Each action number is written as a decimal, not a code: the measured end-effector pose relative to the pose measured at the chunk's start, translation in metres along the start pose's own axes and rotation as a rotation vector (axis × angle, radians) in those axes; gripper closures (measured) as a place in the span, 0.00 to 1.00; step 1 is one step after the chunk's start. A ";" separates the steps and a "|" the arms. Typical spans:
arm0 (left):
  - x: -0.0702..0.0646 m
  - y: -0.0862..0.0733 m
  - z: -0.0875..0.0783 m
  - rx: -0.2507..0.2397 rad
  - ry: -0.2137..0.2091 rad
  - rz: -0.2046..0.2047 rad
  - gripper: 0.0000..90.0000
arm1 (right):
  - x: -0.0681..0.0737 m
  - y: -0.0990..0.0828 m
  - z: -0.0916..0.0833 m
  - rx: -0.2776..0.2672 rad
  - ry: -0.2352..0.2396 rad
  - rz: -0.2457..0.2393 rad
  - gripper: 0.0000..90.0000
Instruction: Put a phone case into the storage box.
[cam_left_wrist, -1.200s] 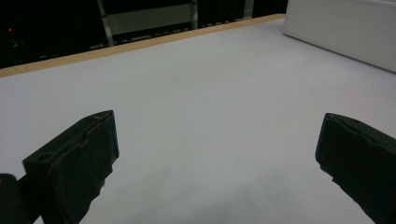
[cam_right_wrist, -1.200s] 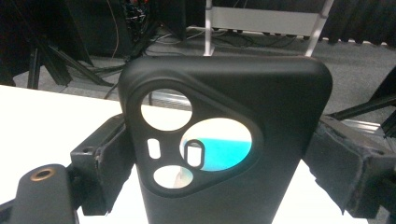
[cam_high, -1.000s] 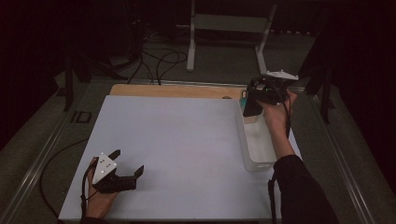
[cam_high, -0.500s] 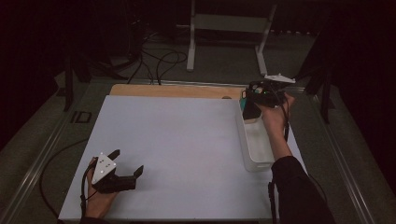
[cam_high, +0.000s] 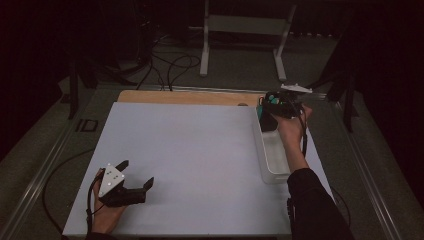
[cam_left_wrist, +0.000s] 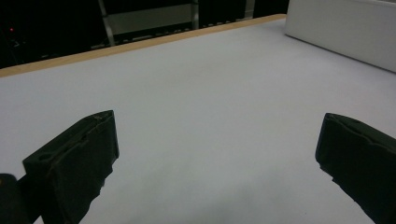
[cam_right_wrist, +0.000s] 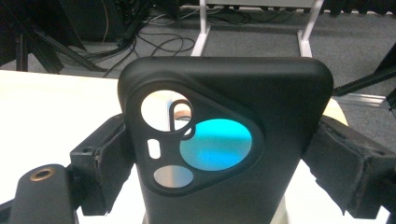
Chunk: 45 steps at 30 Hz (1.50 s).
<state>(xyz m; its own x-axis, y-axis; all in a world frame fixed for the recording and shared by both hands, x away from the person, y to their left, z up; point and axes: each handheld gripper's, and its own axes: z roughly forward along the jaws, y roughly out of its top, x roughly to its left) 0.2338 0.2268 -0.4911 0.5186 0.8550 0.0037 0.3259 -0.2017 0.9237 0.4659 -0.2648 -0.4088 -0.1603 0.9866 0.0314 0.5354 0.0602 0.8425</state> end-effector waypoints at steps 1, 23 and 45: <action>0.000 0.000 0.000 0.000 -0.001 -0.001 0.00 | 0.001 -0.001 0.002 0.003 0.000 0.002 0.15; 0.001 -0.002 -0.001 -0.002 -0.001 -0.010 0.00 | 0.002 -0.014 0.029 0.026 -0.064 0.025 0.14; 0.002 -0.002 -0.002 -0.004 -0.004 -0.013 0.00 | 0.008 -0.017 0.044 0.052 -0.058 -0.030 0.10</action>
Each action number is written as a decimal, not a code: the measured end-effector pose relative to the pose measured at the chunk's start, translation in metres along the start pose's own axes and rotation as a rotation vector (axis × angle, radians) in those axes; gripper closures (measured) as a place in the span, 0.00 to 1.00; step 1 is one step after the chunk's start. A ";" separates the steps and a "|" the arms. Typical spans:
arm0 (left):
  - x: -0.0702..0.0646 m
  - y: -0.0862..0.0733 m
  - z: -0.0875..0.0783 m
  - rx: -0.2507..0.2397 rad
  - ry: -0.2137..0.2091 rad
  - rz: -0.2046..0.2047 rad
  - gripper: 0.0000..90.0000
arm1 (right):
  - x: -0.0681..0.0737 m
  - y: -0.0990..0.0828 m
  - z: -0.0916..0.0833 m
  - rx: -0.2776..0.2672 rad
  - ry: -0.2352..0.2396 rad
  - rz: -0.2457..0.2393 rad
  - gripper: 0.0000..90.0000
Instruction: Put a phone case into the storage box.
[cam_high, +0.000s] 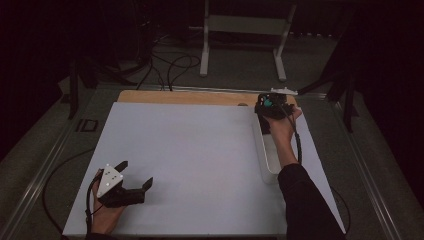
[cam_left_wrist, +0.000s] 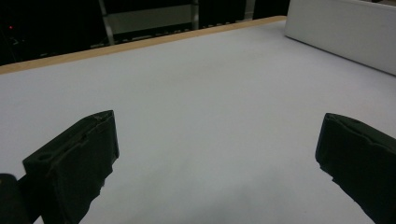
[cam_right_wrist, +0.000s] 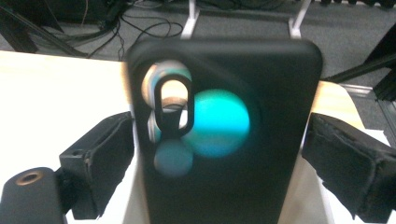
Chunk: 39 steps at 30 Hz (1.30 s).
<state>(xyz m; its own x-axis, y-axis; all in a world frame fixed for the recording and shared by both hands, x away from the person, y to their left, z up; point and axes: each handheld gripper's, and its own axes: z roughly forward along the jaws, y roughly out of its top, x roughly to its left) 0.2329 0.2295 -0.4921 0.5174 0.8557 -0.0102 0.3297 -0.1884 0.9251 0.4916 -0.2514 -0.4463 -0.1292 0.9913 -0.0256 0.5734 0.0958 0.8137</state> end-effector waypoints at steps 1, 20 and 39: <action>0.000 0.000 0.000 0.000 0.000 0.000 0.00 | 0.000 0.000 0.001 0.006 -0.004 0.002 0.10; 0.000 0.000 0.000 0.002 0.003 0.002 0.00 | -0.007 -0.001 -0.022 -0.050 0.017 0.011 0.10; -0.002 0.001 0.001 0.013 0.004 0.010 0.00 | 0.007 -0.017 -0.071 -0.077 0.162 -0.107 0.10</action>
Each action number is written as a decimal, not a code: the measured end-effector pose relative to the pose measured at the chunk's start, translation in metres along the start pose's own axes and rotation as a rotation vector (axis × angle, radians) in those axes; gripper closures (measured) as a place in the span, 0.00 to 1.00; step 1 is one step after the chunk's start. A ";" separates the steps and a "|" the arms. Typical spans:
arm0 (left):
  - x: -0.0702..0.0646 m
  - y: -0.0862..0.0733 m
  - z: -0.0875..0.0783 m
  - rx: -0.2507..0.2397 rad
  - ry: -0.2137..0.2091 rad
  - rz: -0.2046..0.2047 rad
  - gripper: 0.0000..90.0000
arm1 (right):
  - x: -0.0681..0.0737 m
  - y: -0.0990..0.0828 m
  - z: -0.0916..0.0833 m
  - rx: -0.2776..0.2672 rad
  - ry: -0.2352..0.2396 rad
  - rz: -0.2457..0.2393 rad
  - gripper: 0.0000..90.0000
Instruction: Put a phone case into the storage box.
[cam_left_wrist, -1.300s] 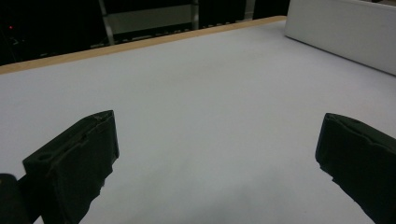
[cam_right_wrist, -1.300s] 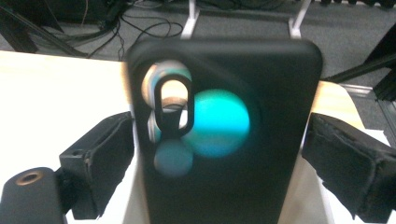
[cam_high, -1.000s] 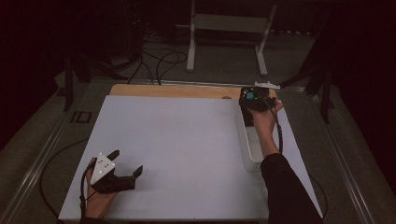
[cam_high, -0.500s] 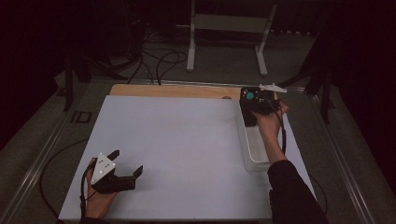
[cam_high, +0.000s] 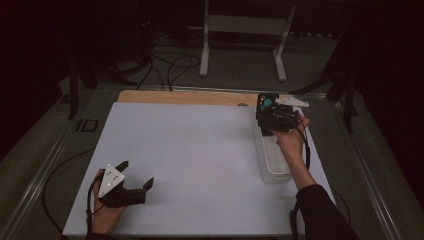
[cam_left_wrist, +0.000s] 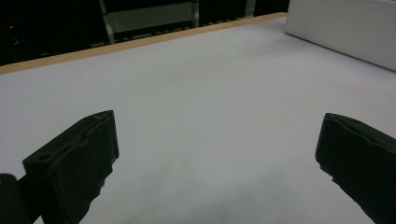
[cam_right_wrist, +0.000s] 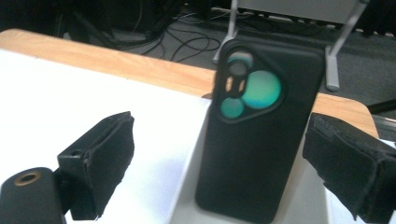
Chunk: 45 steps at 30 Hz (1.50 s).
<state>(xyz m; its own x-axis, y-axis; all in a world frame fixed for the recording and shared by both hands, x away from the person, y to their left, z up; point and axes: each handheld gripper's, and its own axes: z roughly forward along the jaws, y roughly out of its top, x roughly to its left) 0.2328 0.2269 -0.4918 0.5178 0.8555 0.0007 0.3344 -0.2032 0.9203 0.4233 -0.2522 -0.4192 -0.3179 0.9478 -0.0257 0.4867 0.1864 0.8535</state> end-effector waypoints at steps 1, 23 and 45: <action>0.000 0.000 0.000 0.001 0.000 0.000 0.00 | 0.002 -0.001 -0.002 0.000 0.010 -0.008 0.10; 0.005 0.003 -0.005 -0.018 0.001 -0.037 0.00 | 0.018 -0.048 -0.053 -0.072 0.177 0.020 0.10; 0.008 0.013 -0.018 -0.040 -0.012 -0.034 0.00 | 0.033 -0.108 -0.110 -0.192 0.257 -0.089 0.10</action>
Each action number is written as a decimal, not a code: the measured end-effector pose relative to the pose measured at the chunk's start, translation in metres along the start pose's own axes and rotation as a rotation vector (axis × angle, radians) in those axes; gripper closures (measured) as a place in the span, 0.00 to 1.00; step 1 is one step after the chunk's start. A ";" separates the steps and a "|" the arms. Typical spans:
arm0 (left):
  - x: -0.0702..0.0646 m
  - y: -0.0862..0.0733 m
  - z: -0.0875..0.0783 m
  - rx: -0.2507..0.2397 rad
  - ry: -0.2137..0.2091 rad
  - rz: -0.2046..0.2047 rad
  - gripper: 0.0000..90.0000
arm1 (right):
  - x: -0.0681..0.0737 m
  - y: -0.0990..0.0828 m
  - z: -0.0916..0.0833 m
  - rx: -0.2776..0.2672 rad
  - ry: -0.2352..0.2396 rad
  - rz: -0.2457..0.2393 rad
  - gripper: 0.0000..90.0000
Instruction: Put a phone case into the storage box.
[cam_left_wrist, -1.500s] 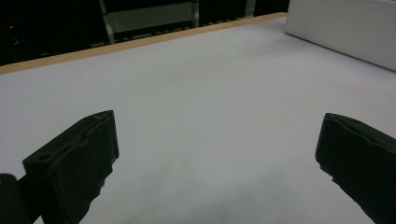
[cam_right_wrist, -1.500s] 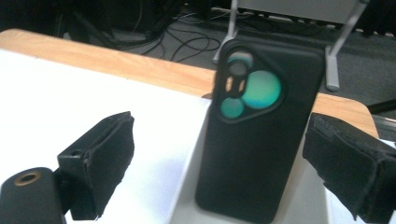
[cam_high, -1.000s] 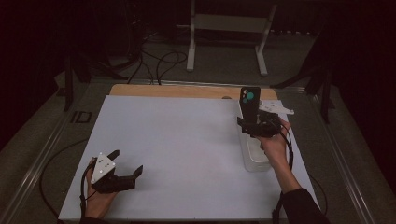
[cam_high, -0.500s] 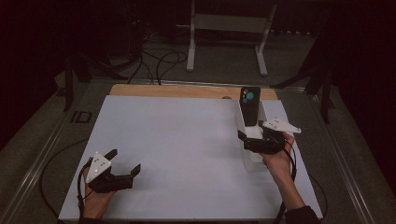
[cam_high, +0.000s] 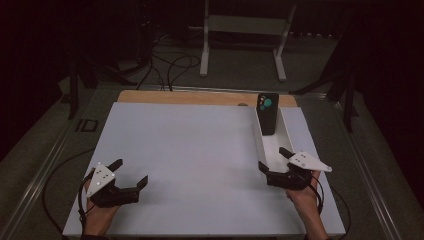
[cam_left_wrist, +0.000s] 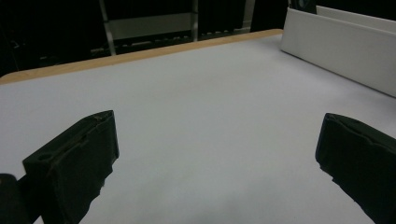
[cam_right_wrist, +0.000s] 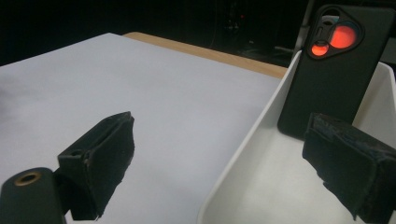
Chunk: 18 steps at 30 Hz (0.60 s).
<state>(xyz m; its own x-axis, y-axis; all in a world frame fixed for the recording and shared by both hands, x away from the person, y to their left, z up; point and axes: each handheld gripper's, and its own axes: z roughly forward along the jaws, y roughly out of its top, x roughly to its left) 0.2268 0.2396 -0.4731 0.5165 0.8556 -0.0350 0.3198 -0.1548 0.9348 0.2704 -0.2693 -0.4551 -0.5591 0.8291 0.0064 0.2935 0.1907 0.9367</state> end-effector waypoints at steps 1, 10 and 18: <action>0.000 0.000 0.000 0.000 0.000 0.000 0.00 | 0.000 0.000 0.000 0.000 0.000 0.000 0.10; 0.001 0.001 -0.003 -0.016 -0.001 0.007 0.00 | 0.005 -0.023 -0.017 -0.043 0.020 0.013 0.10; -0.001 -0.002 -0.001 -0.003 0.001 0.030 0.00 | 0.004 -0.028 -0.020 -0.055 0.016 0.015 0.10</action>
<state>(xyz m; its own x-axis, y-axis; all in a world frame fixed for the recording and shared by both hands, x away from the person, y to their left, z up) 0.2246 0.2396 -0.4748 0.5251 0.8510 -0.0064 0.3020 -0.1792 0.9363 0.2443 -0.2814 -0.4740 -0.5676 0.8229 0.0260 0.2593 0.1487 0.9543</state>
